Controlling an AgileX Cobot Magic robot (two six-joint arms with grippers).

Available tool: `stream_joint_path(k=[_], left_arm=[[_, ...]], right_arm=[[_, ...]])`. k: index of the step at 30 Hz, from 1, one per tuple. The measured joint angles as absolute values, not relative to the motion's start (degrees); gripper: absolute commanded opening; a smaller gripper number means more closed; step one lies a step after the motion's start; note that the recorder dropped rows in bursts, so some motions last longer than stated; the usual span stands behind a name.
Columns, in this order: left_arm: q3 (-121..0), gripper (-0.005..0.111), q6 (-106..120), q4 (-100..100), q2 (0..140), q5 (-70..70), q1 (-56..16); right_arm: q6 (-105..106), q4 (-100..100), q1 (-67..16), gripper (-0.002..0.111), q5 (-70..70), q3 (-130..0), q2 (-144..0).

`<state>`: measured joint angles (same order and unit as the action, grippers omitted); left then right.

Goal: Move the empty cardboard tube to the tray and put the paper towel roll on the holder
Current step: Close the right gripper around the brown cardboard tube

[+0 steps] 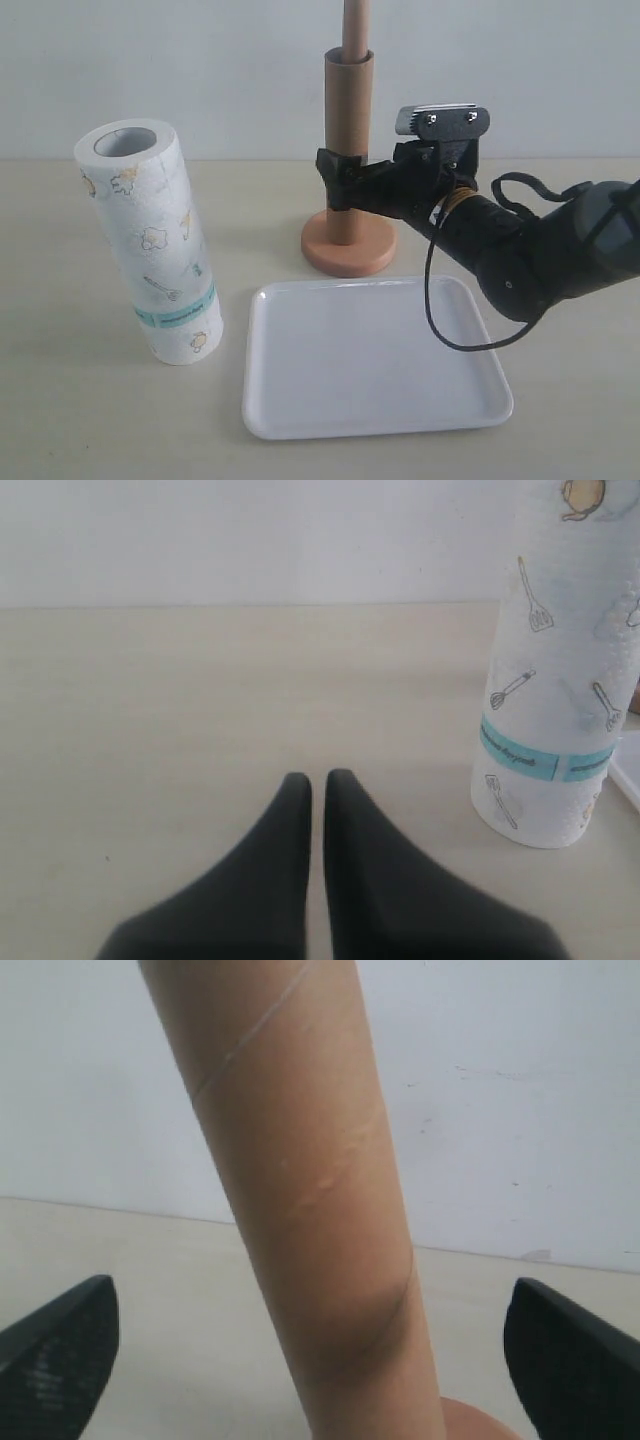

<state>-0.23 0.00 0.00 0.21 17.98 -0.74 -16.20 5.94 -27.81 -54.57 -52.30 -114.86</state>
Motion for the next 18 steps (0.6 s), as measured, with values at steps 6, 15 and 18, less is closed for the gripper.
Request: stream_joint_path(k=[6, 15, 18], left_arm=[[-0.23, 0.004, 0.0, 0.0, 0.21, 17.98, -0.74], [-0.23, 0.004, 0.0, 0.0, 0.21, 17.98, -0.74], [-0.23, 0.004, 0.0, 0.0, 0.21, 17.98, -0.74]], right_arm=[[-16.2, 6.2, -27.95, 0.097, -54.57, -55.96, -117.76], [-14.65, 6.2, -27.95, 0.097, -53.43, -60.64, -122.16], [-13.74, 6.2, -27.95, 0.097, -52.67, -61.82, -122.93]])
